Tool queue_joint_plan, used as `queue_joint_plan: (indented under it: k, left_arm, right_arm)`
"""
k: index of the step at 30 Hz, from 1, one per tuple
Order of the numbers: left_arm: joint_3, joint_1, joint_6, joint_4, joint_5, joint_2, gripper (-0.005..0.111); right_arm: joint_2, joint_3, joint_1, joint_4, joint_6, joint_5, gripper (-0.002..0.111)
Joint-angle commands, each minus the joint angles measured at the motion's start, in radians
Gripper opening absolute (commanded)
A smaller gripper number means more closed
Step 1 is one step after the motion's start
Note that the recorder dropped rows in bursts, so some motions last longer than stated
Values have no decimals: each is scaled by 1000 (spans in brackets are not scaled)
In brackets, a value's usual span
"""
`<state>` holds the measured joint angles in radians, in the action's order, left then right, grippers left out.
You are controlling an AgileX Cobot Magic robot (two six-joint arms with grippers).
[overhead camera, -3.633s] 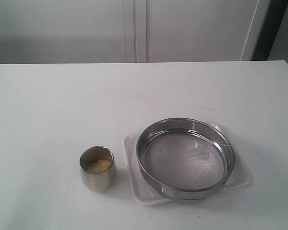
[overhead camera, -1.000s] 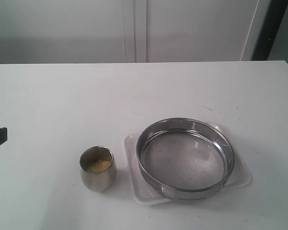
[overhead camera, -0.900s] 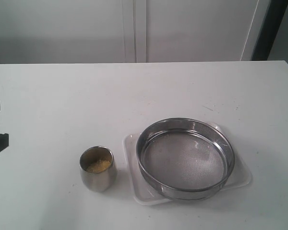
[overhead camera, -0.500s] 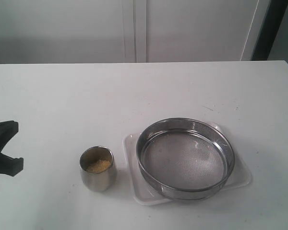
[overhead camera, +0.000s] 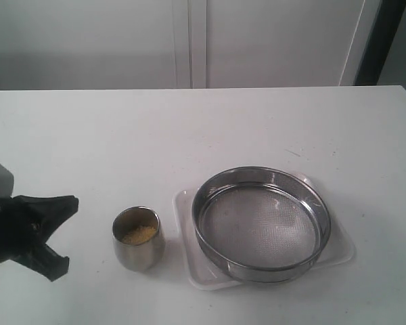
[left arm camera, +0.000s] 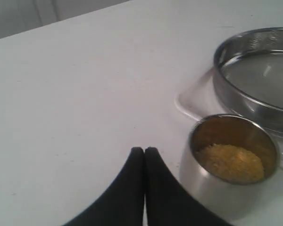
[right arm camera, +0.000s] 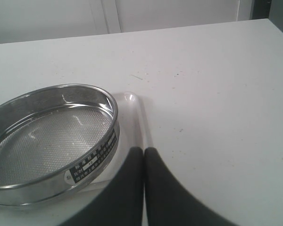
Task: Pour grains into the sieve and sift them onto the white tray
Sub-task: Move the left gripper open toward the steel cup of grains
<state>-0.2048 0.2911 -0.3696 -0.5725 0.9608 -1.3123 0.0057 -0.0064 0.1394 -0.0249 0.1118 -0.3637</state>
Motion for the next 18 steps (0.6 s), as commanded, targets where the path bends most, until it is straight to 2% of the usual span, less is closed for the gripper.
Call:
queue_joint_plan:
  k: [1,4,8,11,15,18]
  left_arm:
    - [23,5,-35,-133,78,-51,0]
    - [35,5,-39,-174,159,-51,0]
    - [35,5,-60,-229,74,-51,0]
    - [35,5,-43,-256,62,-51,2]
    - [35,5,49,-374,123,-51,28]
    - [35,5,103,-439,130,-51,63]
  right_arm:
    - [-6,6,0,1,-2,14,0]
    - [-6,6,0,1,-2,14,0]
    - [-6,6,0,1,-2,14,0]
    - [-6,6,0,1,-2,14,0]
    - [-6,6,0,1,-2,14,0]
    - [-6,6,0,1,-2,14,0]
